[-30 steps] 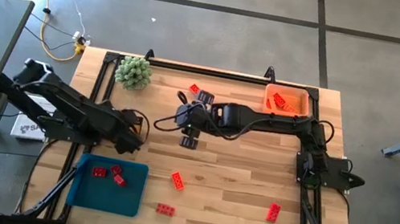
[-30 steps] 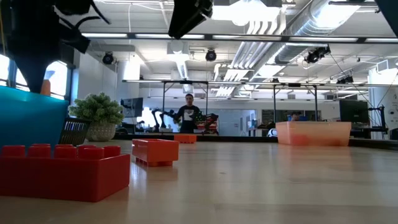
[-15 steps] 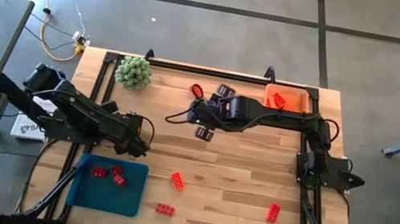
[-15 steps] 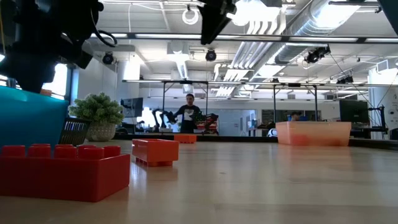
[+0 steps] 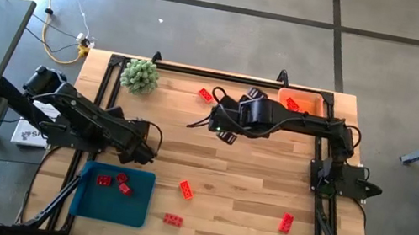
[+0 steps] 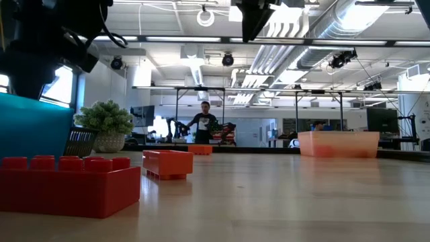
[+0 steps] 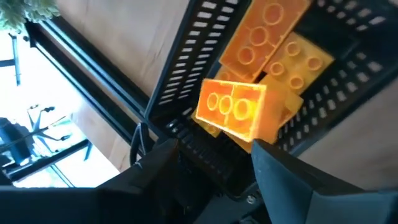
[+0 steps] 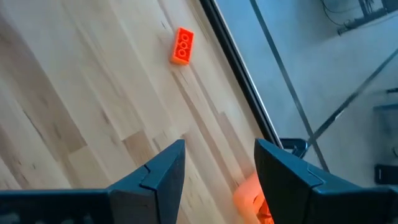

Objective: Sort & place blocks by color
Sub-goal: Put the red game piece into the blue bin

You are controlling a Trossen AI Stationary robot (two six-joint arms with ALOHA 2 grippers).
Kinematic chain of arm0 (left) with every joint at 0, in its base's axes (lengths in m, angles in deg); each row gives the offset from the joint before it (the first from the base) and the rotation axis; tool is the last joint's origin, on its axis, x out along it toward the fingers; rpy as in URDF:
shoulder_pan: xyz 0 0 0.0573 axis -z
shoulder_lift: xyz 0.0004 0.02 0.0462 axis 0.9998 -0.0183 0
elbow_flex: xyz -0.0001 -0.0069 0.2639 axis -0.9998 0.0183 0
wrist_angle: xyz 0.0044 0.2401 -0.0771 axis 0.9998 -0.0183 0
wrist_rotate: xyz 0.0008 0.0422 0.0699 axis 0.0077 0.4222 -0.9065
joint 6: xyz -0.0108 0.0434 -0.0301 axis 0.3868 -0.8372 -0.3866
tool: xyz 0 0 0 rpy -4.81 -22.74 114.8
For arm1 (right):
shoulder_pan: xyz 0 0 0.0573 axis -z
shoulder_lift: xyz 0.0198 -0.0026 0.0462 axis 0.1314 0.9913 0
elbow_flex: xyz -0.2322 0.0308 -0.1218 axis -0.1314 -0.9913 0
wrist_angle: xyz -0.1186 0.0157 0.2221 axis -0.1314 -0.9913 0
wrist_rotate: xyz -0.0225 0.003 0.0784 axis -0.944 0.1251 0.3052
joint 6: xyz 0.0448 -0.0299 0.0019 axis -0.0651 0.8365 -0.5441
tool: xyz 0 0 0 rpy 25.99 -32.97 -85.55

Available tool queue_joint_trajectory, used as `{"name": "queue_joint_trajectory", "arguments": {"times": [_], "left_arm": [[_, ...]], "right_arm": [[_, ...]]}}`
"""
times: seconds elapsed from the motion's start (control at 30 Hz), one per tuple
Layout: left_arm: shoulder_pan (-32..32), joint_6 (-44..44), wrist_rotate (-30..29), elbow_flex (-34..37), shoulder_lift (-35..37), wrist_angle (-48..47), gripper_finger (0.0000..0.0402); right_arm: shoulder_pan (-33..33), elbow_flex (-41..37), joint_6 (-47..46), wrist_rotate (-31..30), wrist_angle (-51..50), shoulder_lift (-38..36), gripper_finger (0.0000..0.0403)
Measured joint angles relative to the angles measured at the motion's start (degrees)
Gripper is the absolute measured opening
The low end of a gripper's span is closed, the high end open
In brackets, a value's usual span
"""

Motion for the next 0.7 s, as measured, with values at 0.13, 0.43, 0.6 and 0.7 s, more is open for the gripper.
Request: {"name": "queue_joint_trajectory", "arguments": {"times": [0.13,0.43,0.6,0.7], "left_arm": [[0.02,-1.85,0.10,-2.44,0.00,-0.79,0.0192],[0.88,-4.83,-3.37,-10.90,0.00,-0.62,0.0193],[2.68,-8.44,-5.15,-15.37,0.00,5.15,0.0193],[4.40,-12.13,-4.97,-17.17,0.00,10.98,0.0193]], "right_arm": [[0.00,0.00,-2.01,0.02,-1.34,0.00,0.0179],[-0.08,0.00,-8.44,4.66,-2.94,0.02,0.0179],[-1.81,0.00,-11.24,10.27,-2.94,0.07,0.0179],[-3.19,0.00,-11.56,10.58,-2.94,0.07,0.0179]]}}
